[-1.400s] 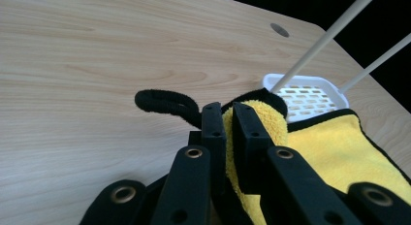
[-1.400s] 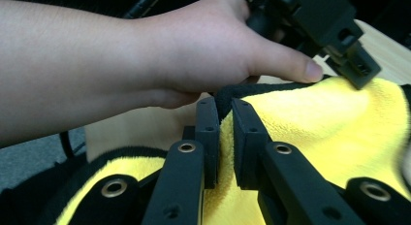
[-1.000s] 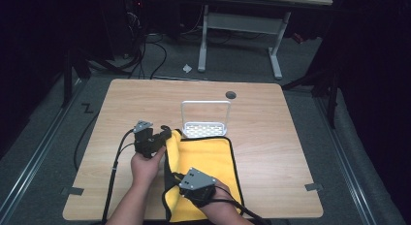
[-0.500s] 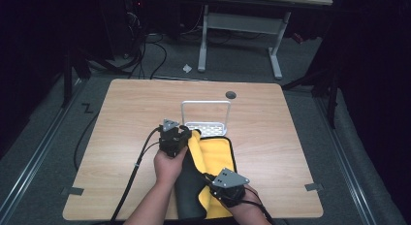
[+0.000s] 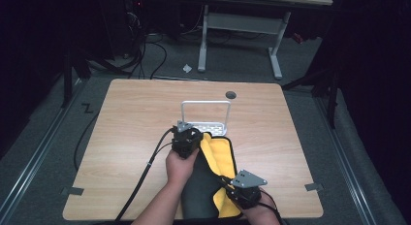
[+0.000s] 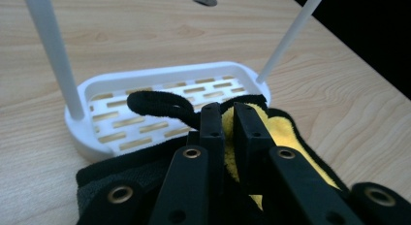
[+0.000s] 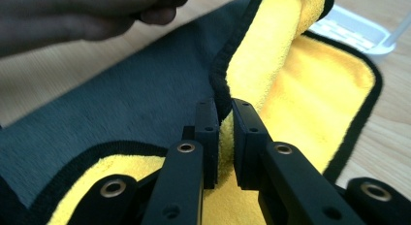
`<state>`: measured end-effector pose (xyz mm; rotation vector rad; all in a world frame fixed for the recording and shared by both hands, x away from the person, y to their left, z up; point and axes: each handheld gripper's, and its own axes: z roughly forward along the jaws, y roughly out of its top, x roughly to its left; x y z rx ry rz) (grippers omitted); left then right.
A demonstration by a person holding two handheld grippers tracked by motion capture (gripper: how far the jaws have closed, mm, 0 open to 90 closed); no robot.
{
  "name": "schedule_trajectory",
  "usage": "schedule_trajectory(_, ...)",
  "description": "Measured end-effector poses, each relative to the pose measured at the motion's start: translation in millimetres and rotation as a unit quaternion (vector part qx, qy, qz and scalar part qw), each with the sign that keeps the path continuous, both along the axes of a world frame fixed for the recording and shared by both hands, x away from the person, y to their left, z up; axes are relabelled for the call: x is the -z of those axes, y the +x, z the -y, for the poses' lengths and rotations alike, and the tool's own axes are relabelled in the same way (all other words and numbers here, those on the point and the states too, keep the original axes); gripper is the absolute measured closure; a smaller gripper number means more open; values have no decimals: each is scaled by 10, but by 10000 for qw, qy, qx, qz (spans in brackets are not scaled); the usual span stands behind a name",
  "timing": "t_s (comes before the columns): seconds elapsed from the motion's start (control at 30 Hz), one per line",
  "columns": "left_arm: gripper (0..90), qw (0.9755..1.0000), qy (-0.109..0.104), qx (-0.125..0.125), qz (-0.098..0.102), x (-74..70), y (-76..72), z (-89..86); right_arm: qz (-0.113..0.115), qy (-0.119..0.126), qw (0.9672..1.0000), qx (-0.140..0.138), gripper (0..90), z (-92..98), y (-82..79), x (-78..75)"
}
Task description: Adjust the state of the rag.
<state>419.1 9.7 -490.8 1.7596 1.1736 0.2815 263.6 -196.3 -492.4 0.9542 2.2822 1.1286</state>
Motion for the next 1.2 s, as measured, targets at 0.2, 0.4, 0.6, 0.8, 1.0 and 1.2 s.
schedule_trajectory(0.2, 810, 9998, 156, 97, -12, 19, 35, 82, -172, -53, 9997, 190, 826, 85, 23, 46)
schedule_trajectory(0.4, 760, 9996, 111, 241, -17, 43, 62, 199, -126, -108, 9995, 274, 741, 112, 7, 47)
schedule_trajectory(0.6, 548, 9981, -160, 591, 50, -24, 25, 266, -32, -82, 9990, 442, 637, 140, 27, 49)
schedule_trajectory(0.8, 458, 9977, -231, 597, 207, -71, -37, 89, -59, -110, 9985, 529, 641, 167, 85, 80)
schedule_trajectory(1.0, 466, 9990, 73, 394, 177, 13, -27, -153, -63, -99, 9982, 591, 645, 187, 142, 90)
schedule_trajectory(1.2, 497, 9992, 384, 116, 27, 175, 33, -422, -19, -49, 9977, 675, 646, 159, 296, 65)
